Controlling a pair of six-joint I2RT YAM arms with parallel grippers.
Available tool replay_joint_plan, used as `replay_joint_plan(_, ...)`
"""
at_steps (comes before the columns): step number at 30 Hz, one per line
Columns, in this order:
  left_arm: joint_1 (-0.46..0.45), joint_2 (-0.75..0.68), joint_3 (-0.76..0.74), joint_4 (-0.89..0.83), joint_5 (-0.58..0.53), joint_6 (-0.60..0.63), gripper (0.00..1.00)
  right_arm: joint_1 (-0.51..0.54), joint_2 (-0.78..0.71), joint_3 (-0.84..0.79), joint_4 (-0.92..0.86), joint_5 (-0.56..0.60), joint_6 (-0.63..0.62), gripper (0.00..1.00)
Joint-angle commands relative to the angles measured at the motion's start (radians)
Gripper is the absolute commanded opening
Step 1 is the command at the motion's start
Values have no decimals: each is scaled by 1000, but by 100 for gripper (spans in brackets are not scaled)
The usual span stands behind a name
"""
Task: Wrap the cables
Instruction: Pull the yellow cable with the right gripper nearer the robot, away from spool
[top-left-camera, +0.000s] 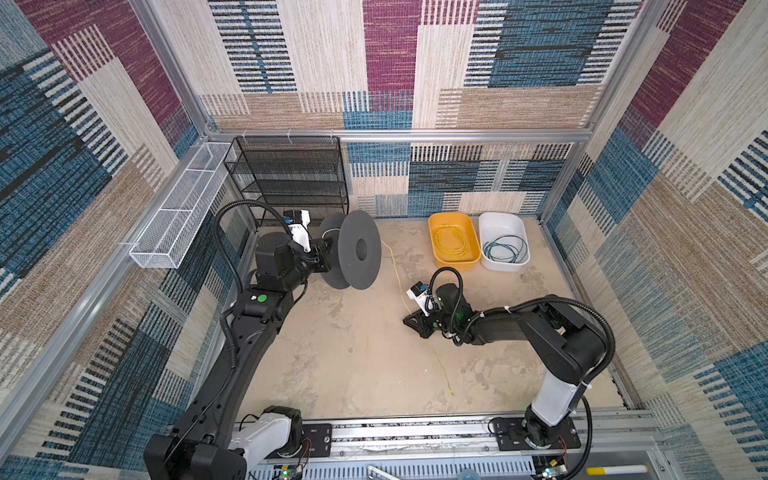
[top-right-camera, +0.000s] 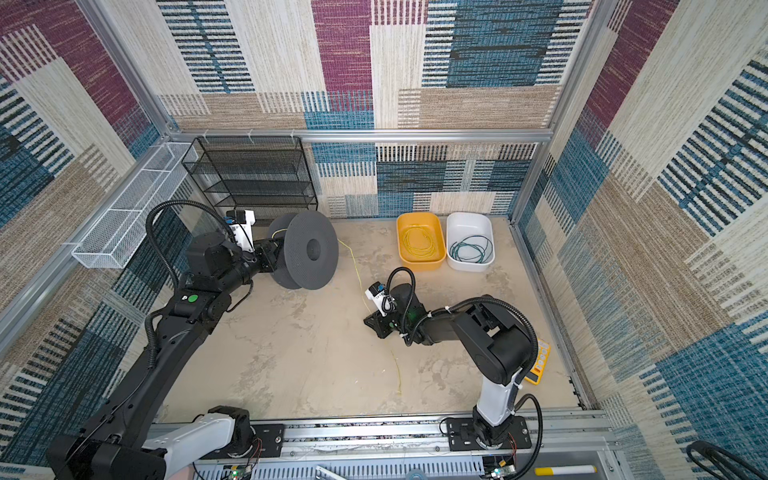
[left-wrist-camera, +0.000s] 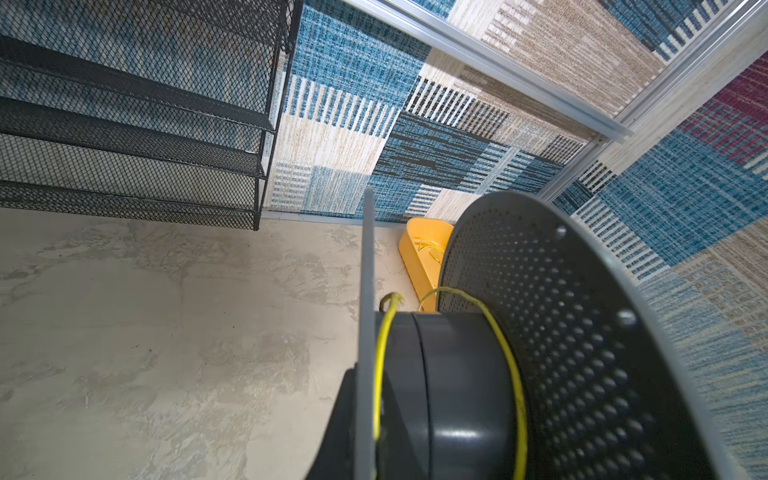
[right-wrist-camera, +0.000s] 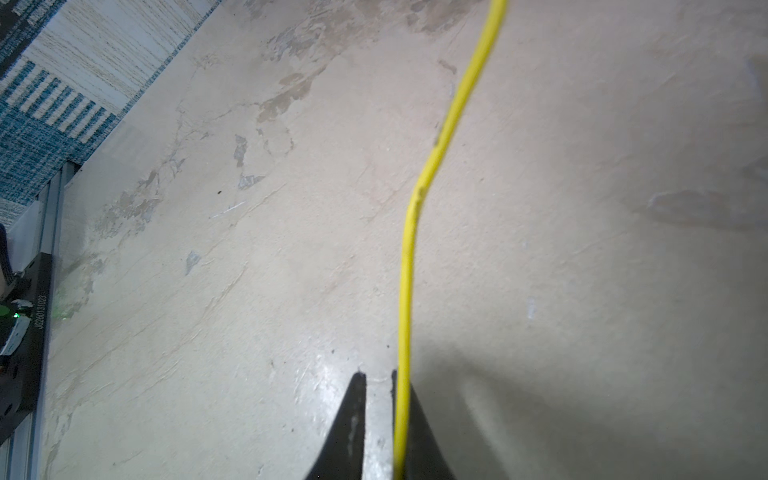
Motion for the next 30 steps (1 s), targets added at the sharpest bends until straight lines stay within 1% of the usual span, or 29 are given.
replay_joint_plan(1,8,3,18,88,-25,-12,0,6,-33,-21,44,-6,19,7)
replay_joint_plan(3,13,5,22,94,-47,-24,0,12,-59,-41,48,-8,31,0)
replay_joint_plan(6,30,15,31,115,-71,-62,0,33,-95,-75,61,-9,49,0)
replay_joint_plan(9,42,24,45,134,-107,-91,0,63,-129,-102,60,16,56,0)
replay_joint_plan(16,66,45,78,157,-194,-123,0,110,-233,-166,51,55,63,0)
replay_joint_plan(19,74,50,74,176,-231,-139,0,145,-272,-182,38,83,61,0)
replay_joint_plan(30,97,66,71,203,-316,-136,0,247,-386,-244,2,137,75,0)
